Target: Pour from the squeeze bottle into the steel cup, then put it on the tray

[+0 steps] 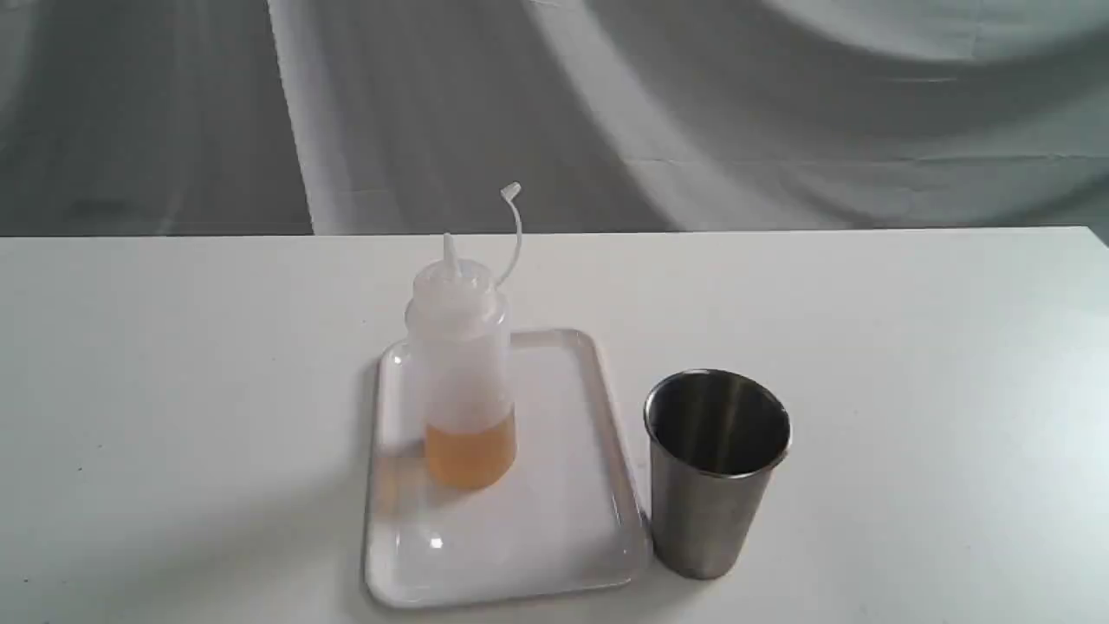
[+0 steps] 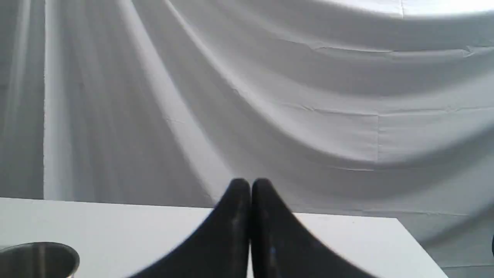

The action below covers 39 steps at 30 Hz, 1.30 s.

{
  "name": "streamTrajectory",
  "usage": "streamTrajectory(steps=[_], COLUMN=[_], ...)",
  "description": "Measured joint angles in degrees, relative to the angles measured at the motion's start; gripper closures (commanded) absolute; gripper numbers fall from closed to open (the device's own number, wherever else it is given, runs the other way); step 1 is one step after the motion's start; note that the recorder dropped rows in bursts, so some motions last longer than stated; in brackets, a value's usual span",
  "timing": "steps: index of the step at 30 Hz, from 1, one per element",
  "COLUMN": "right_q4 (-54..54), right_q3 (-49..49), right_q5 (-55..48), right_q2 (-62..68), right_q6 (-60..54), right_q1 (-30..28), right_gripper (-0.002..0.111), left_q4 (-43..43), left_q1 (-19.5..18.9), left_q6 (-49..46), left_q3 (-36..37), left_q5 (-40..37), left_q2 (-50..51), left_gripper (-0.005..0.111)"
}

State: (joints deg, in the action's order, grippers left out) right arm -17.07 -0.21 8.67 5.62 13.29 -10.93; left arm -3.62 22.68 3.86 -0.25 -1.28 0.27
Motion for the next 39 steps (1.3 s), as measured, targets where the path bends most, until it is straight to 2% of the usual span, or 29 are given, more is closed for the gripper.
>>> streamTrajectory(steps=[7,10,15,26,39], right_q4=[1.2,6.7,12.2,12.9,12.9], right_q3=[0.0,0.0,0.0,0.0,0.0], right_q5=[-6.1,-11.9,-15.9,-26.8,-27.4], right_q2=[-0.2,-2.2,-4.8,-5.2,-5.2], right_q6=[-2.7,-8.2,-14.5,-15.3,-15.5], right_q1=[0.0,0.0,0.0,0.0,0.0], right_gripper=[0.108,0.108,0.108,0.108,0.108], left_q4=[0.0,0.0,0.0,0.0,0.0], left_q1=[0.0,0.0,0.0,0.0,0.0], left_q6=[0.0,0.0,0.0,0.0,0.0], left_q3=[0.0,0.0,0.0,0.0,0.0], left_q5=[0.0,0.0,0.0,0.0,0.0], left_q2=[0.0,0.0,0.0,0.0,0.0], left_gripper=[0.098,0.098,0.098,0.098,0.098])
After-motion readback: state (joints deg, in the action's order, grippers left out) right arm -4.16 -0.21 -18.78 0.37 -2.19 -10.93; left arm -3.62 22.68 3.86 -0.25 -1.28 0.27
